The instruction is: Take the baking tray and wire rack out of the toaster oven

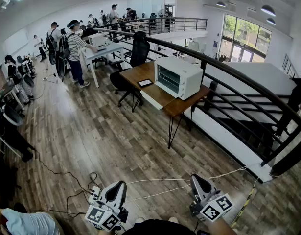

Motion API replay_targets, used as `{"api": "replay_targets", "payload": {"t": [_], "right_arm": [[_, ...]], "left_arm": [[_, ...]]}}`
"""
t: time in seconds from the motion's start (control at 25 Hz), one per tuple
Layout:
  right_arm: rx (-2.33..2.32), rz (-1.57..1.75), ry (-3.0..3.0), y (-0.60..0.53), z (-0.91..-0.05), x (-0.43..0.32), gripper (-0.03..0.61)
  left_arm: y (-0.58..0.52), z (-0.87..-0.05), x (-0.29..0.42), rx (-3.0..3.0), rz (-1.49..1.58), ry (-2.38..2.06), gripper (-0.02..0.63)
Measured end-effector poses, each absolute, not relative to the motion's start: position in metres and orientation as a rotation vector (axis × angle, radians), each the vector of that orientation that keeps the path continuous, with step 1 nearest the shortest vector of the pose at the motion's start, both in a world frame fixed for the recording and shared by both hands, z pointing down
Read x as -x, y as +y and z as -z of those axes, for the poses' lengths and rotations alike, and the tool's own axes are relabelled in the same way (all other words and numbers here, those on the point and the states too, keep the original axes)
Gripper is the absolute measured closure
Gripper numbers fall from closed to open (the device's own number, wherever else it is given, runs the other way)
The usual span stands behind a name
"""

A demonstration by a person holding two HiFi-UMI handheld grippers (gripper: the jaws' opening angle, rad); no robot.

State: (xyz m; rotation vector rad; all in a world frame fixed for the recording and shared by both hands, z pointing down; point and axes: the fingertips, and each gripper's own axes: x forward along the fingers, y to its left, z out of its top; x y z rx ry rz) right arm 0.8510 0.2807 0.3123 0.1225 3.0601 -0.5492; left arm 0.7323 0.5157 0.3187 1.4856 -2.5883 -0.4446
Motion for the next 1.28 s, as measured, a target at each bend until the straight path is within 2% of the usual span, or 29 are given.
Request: {"api": "replay_targets", "payload": {"t": [0.76, 1.08, 1.12, 1.2, 1.28], "right_arm": [[-0.152, 0.735, 3.056, 0.292, -0.321, -0.855, 0.583], [-0.089, 0.596, 3.053, 0.293, -0.311, -0.858, 0.575], [-0.092, 0.585, 3.052, 0.295, -0.31, -0.859, 0.55], [-0.092, 0.583, 3.053, 0.296, -0.312, -0.86, 0.484], [-0.07, 0.576, 3.056, 0.297, -0.315, -0.859, 0.424]], "left_arm": [[0.523, -0.327, -0.737, -1.484, 0.479, -2.559, 0.591], [0.52, -0.325, -0.734, -1.488, 0.403, -2.585, 0.589], [0.519, -0.324, -0.733, -1.488, 0.391, -2.593, 0.567], [0.517, -0.321, -0.731, -1.493, 0.391, -2.596, 0.424], [0.518, -0.32, -0.73, -1.502, 0.402, -2.596, 0.377]]}}
